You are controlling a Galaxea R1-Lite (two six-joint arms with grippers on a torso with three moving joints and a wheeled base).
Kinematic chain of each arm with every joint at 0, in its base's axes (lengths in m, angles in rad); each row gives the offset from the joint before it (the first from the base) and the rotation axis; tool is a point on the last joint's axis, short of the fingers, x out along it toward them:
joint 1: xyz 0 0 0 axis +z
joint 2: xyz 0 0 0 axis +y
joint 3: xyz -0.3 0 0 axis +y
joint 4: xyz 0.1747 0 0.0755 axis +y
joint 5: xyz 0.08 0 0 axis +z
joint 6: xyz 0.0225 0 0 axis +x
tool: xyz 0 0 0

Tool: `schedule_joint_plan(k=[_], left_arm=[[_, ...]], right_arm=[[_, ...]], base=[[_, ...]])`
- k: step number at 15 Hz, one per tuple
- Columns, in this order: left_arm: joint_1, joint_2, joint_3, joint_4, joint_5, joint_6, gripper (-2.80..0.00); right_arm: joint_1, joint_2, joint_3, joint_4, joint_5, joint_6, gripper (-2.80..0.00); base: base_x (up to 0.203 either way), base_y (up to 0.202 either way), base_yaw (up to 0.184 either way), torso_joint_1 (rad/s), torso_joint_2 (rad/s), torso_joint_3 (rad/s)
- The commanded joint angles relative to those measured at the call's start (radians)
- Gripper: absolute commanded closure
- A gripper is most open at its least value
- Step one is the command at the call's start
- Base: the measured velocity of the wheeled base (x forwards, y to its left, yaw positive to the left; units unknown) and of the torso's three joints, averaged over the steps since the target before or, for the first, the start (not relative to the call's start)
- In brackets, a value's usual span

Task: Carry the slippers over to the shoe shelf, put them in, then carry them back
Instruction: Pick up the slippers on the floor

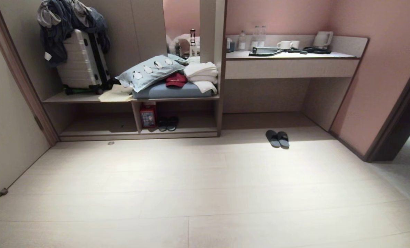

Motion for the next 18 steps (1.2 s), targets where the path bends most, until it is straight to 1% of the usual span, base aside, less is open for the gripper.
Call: schedule_joint_plan(k=[1, 18], left_arm=[[0.0, 0.001, 0.002, 0.0, 0.001, 0.0, 0.0], [0.0, 0.001, 0.002, 0.0, 0.001, -0.003, 0.0]], right_arm=[[0.0, -0.003, 0.0, 0.001, 0.0, -0.001, 0.0], [0.0, -0.002, 0.0, 0.001, 0.0, -0.001, 0.0]], base=[[0.123, 0.0, 0.002, 0.006, -0.01, 0.002], [0.197, 0.0, -0.001, 0.003, 0.0, 0.003]])
